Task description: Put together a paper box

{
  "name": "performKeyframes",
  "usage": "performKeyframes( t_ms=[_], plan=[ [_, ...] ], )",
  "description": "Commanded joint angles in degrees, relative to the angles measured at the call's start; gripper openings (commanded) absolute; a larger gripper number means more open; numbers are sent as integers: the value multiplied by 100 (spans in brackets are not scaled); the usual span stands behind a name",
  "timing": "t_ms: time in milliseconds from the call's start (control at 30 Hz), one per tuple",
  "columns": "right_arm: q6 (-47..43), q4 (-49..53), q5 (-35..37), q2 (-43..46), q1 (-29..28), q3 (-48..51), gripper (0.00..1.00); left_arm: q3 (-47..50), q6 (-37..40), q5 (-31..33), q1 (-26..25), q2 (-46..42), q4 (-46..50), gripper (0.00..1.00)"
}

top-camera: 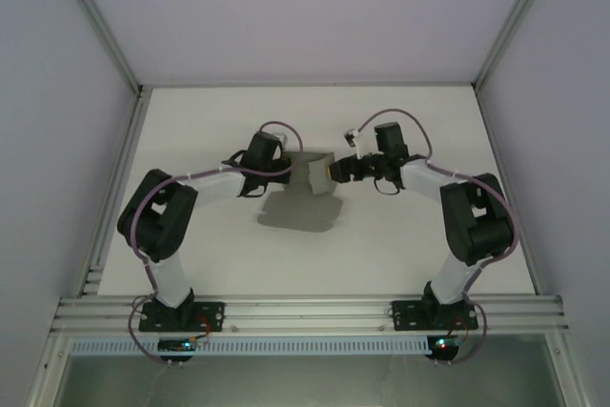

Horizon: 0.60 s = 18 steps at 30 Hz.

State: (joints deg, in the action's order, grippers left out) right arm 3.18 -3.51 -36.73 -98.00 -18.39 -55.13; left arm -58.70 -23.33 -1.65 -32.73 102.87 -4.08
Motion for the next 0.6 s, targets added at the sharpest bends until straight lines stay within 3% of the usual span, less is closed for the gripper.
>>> performKeyframes(
  t_ms=[0, 133, 267, 567],
  plan=[
    [185, 78, 672, -262, -405, -143, 66, -121, -27, -187, -60, 105, 97, 0],
    [540, 110, 767, -69, -518, 52, 64, -116, -47, -31, -60, 95, 214, 0],
    [679, 555, 1077, 342, -205, 257, 63, -71, 0, 16, -65, 76, 247, 0],
    [115, 156, 128, 816, -55, 975, 64, 92, 144, 112, -63, 2, 53, 0]
  ],
)
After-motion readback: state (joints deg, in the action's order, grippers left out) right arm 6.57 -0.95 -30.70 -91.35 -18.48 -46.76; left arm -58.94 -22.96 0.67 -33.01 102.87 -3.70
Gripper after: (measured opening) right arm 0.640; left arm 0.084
